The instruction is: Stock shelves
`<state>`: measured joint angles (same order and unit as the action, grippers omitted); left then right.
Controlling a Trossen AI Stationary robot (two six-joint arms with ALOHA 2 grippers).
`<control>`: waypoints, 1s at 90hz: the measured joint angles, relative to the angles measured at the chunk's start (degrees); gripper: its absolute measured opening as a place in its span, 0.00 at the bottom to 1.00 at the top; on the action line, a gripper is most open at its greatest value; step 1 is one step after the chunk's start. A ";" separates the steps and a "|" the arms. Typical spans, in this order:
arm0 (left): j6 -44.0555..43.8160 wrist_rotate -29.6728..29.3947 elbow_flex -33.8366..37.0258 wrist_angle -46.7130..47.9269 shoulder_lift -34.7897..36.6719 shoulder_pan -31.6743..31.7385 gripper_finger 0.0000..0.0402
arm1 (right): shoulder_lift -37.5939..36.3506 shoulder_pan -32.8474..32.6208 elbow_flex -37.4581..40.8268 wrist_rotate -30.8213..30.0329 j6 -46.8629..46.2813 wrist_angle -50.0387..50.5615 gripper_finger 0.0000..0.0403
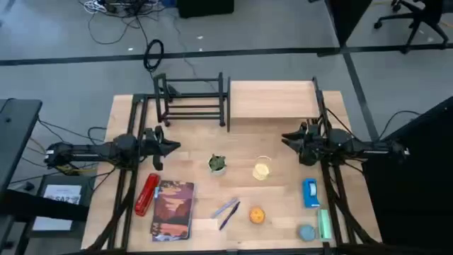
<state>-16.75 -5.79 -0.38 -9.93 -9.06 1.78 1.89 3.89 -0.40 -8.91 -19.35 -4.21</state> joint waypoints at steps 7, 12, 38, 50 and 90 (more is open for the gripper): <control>-0.02 -0.01 0.02 -0.19 0.00 -0.02 0.00 | 0.00 -0.01 0.00 -0.01 0.00 0.01 0.24; -0.02 -0.02 0.01 -1.25 0.00 0.00 0.00 | 0.00 0.01 0.00 -0.01 0.01 0.00 0.24; -0.14 -0.30 0.00 -9.14 -0.09 -0.01 0.00 | 0.02 0.01 0.02 0.00 0.00 0.00 0.24; 1.10 -1.19 0.00 -13.52 -0.22 -0.02 0.00 | 0.01 -0.01 0.00 0.00 0.00 0.02 0.24; 18.51 -2.86 -14.06 -17.85 -16.65 -2.60 0.36 | 0.02 0.00 0.00 -0.01 0.00 -0.02 0.24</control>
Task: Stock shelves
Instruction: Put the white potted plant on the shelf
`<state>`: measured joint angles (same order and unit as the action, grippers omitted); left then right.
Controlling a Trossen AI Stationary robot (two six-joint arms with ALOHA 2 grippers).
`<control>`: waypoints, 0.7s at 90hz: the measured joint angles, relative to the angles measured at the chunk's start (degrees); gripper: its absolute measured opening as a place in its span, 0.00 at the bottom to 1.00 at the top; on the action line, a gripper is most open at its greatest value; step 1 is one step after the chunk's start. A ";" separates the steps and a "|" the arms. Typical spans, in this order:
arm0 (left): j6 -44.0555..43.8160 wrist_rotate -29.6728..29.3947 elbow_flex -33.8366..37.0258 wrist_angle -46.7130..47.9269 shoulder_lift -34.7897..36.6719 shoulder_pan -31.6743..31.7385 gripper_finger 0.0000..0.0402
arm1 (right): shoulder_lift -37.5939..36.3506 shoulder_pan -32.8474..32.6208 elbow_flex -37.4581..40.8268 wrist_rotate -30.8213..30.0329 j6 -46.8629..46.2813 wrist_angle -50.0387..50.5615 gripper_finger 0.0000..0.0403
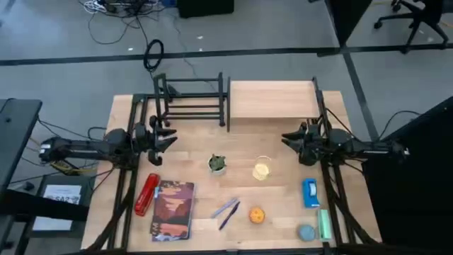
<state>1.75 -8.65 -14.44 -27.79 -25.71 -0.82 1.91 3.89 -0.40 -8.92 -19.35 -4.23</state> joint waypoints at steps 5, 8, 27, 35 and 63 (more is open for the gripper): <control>4.99 -1.71 -8.03 5.43 -6.32 -0.69 0.42 | 0.00 -0.01 0.02 0.02 0.02 -0.02 0.24; 7.43 -2.82 -13.07 11.61 -9.84 -0.87 0.45 | 0.00 -0.01 0.00 0.00 0.00 -0.04 0.24; 13.26 -2.81 -48.09 55.27 -32.12 -0.96 0.57 | 0.04 0.00 0.02 0.02 0.00 -0.17 0.24; 13.25 -0.36 -57.86 68.83 -38.69 -0.96 0.61 | 0.05 0.01 0.00 0.00 0.00 -0.17 0.24; 3.15 12.69 -57.58 82.98 -46.08 -0.96 0.67 | 0.05 0.01 0.00 0.00 0.00 -0.39 0.24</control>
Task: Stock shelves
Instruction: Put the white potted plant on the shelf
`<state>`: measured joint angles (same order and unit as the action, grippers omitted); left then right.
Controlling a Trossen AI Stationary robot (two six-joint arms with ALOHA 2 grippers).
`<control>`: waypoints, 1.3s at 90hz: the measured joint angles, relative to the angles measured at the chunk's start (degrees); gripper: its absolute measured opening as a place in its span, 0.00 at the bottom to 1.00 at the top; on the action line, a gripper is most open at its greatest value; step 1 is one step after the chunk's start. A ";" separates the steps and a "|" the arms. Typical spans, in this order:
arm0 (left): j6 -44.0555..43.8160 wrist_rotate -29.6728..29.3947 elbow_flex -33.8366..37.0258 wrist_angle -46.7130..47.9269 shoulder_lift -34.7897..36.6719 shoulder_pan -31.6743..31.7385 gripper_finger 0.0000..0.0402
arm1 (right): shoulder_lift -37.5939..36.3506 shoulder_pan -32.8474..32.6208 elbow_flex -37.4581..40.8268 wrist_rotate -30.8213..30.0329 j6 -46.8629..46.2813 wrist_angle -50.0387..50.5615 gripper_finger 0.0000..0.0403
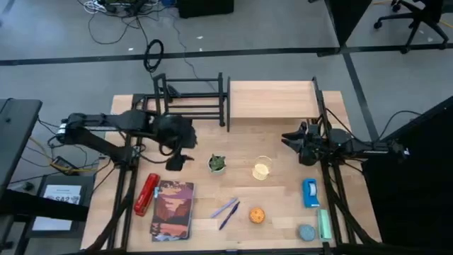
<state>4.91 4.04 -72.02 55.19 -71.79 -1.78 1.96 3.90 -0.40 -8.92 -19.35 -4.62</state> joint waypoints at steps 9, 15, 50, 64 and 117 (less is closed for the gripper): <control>-2.76 0.15 7.12 -7.54 1.30 0.00 0.67 | 0.00 0.00 0.00 0.00 0.00 -0.01 0.24; -5.68 0.11 13.15 -14.80 2.90 0.00 0.67 | 0.00 0.01 0.02 -0.01 0.00 -0.01 0.24; -18.77 -11.16 47.24 -61.81 7.61 -5.70 0.67 | 0.00 -0.01 0.01 0.01 0.01 -0.01 0.24; -19.07 -16.55 57.77 -73.98 7.48 -8.16 0.67 | 0.00 -0.02 0.01 0.00 0.00 -0.01 0.24; -15.38 -19.76 63.07 -103.36 -15.14 -7.03 0.83 | 0.00 0.01 0.01 -0.01 0.00 -0.01 0.24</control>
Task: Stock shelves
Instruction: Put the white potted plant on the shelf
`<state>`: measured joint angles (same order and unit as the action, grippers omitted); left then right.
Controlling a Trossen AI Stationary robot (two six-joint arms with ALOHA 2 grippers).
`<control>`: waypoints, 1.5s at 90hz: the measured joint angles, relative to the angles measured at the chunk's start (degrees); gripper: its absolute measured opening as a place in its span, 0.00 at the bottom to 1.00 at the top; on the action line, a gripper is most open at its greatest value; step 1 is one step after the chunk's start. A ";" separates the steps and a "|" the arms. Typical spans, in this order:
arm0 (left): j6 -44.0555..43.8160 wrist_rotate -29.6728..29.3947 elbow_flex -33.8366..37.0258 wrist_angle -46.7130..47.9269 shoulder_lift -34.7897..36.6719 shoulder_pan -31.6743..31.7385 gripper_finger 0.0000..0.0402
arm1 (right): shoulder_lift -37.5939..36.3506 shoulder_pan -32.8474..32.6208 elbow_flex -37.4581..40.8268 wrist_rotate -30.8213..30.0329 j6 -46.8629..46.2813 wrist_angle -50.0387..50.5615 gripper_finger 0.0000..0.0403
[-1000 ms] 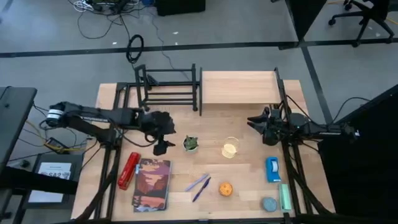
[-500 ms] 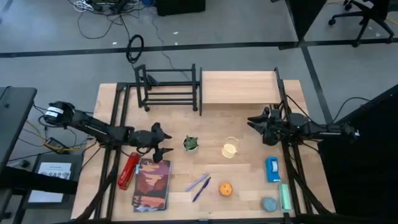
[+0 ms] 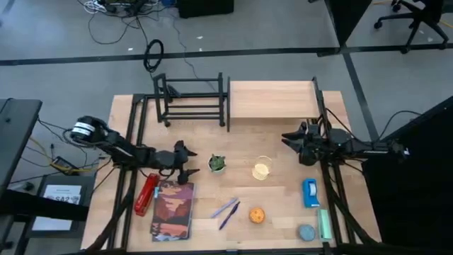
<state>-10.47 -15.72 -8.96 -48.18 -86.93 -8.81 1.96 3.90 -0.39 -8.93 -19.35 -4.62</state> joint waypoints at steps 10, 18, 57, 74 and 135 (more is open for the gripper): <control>2.18 4.32 -2.03 -5.56 -5.74 0.12 0.84 | 0.00 -0.02 -0.01 0.00 0.00 0.00 0.24; 1.92 5.08 -3.18 -9.66 -10.34 0.13 0.83 | 0.00 0.00 0.01 0.01 0.00 0.00 0.24; -0.04 3.31 -10.49 -31.44 -30.18 0.19 0.82 | 0.00 0.00 -0.01 0.00 0.00 0.00 0.24; 1.70 2.59 -12.85 -32.44 -31.43 0.19 0.82 | 0.02 0.00 0.00 0.01 0.00 0.00 0.24; -3.16 0.61 -17.85 -31.58 -31.19 0.21 0.83 | 0.02 -0.02 -0.01 0.01 0.00 0.00 0.24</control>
<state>-13.64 -15.11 -26.80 -79.76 -118.13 -8.60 1.98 3.88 -0.40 -8.92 -19.35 -4.62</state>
